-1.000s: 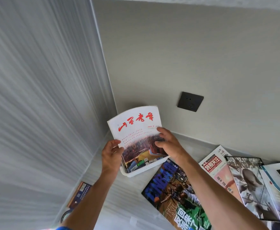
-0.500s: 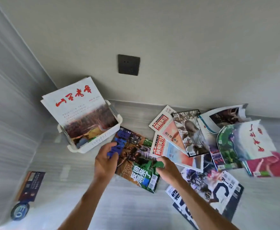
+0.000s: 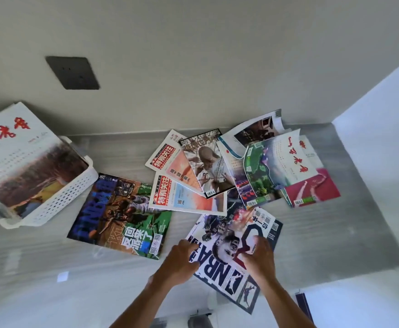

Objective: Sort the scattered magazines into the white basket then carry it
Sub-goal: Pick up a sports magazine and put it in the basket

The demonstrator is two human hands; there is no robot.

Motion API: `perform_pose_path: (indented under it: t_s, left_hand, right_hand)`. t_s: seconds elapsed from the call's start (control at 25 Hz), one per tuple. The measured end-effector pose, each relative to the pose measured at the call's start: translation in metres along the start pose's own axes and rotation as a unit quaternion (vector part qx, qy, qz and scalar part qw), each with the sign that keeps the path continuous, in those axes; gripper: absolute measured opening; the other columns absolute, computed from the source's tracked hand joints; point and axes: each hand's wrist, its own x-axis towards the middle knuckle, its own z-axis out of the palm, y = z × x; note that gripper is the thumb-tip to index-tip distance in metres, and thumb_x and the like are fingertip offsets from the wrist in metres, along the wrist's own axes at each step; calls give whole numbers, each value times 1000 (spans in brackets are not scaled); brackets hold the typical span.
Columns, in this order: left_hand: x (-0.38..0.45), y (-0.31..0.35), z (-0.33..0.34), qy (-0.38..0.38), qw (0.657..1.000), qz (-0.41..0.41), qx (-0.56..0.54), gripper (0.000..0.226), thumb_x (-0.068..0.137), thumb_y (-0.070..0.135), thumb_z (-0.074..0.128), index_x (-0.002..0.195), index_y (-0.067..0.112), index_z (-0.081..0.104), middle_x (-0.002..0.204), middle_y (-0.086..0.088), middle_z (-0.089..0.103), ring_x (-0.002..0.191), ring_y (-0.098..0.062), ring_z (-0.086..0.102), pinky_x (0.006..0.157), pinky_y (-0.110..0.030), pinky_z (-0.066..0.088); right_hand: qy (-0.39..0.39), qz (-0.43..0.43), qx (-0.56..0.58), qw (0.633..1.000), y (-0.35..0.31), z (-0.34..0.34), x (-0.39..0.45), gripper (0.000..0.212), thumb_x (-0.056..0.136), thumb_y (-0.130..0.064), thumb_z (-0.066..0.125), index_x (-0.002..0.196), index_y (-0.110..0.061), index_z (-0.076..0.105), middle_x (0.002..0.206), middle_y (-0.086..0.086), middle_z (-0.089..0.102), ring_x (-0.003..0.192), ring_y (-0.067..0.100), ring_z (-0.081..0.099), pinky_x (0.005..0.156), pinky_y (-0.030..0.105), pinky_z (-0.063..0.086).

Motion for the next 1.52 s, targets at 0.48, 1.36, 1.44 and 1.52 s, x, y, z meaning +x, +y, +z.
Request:
perform_pose_path:
  t_s: [0.48, 1.36, 1.44, 1.52]
  left_hand:
    - [-6, 14, 19, -13, 995, -35, 92, 45, 85, 36, 54, 129, 28, 52, 147, 2, 36, 121, -21, 52, 100, -37, 45]
    - [-144, -32, -126, 455, 660, 67, -595, 25, 84, 7, 68, 105, 21, 71, 97, 0, 78, 92, -18, 73, 81, -37, 56]
    - [-166, -61, -142, 459, 705, 137, -523, 22, 80, 18, 76, 101, 22, 74, 97, -1, 78, 88, -17, 73, 73, -28, 58]
    - [-185, -93, -156, 426, 754, 161, -474, 32, 76, 31, 78, 104, 17, 74, 99, -7, 78, 87, -21, 73, 69, -29, 58]
  right_hand:
    - [-87, 206, 396, 891, -27, -56, 15, 17, 83, -10, 68, 97, -1, 63, 67, 7, 54, 54, 19, 53, 49, 30, 49]
    - [-326, 49, 355, 875, -140, 26, -133, 28, 84, -28, 71, 76, -2, 68, 56, 14, 66, 46, 23, 59, 47, 27, 46]
    - [-235, -88, 209, 945, -138, 25, -119, 22, 79, -30, 73, 89, -11, 68, 67, 4, 72, 51, 19, 62, 51, 28, 50]
    - [-164, -224, 152, 949, -157, 14, -108, 43, 81, -30, 74, 119, -30, 56, 102, -16, 69, 66, 9, 67, 64, 34, 54]
